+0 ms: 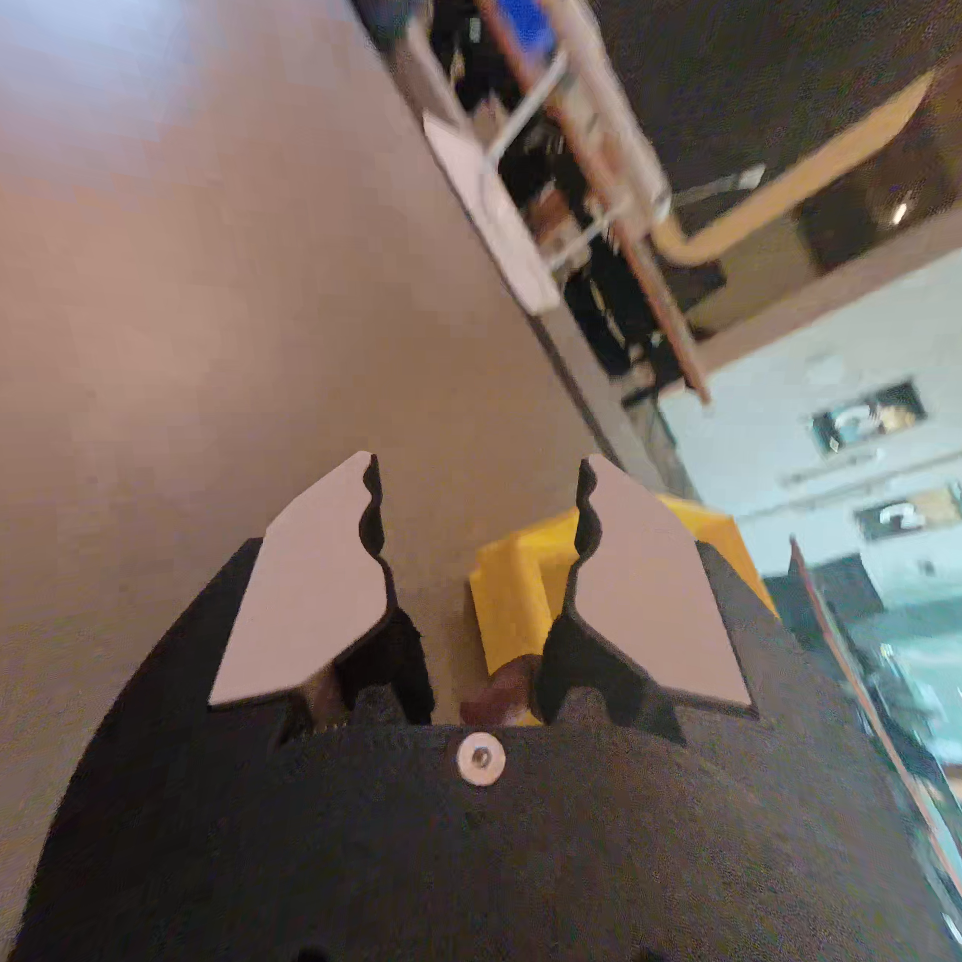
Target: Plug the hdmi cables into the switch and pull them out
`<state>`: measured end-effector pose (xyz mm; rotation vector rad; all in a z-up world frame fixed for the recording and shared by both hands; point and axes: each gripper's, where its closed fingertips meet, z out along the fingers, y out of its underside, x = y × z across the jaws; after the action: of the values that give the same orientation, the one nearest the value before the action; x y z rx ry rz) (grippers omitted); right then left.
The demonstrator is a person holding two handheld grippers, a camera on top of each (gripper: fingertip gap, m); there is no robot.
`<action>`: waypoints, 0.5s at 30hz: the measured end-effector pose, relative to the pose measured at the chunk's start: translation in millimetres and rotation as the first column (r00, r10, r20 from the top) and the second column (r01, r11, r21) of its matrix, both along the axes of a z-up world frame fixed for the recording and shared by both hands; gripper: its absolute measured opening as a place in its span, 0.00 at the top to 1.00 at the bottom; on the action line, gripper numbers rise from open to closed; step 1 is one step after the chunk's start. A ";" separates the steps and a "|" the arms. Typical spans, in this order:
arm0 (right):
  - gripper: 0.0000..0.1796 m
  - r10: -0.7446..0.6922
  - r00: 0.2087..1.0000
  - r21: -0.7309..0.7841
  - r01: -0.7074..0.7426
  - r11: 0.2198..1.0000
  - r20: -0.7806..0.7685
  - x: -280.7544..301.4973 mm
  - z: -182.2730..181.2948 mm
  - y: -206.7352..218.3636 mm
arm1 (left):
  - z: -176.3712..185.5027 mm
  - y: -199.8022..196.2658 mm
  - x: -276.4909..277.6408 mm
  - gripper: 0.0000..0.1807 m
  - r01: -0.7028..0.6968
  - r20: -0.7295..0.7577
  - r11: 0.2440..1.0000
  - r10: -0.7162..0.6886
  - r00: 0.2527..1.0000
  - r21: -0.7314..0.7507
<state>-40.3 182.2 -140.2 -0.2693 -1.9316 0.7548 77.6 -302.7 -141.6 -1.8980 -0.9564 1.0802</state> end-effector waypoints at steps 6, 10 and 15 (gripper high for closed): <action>0.47 0.234 0.825 -0.353 -0.452 0.819 -0.514 59.6 109.8 -40.9 | 87.3 -27.7 -4.9 0.44 -0.171 -0.269 0.901 0.293 0.917 0.399; 0.45 0.169 0.753 -0.540 -0.591 0.600 -0.636 83.9 152.1 -18.8 | 77.4 -39.2 -18.2 0.47 -0.315 -0.096 0.843 0.392 0.915 0.437; 0.49 0.153 0.720 -0.625 -0.672 0.398 -0.677 95.8 167.5 6.1 | 43.8 -56.3 -38.2 0.51 -0.415 0.250 0.877 0.357 0.900 0.242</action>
<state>55.5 188.2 27.3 -0.0937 -0.9192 1.9391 39.4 -359.0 -97.9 -1.6266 -1.5735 0.9140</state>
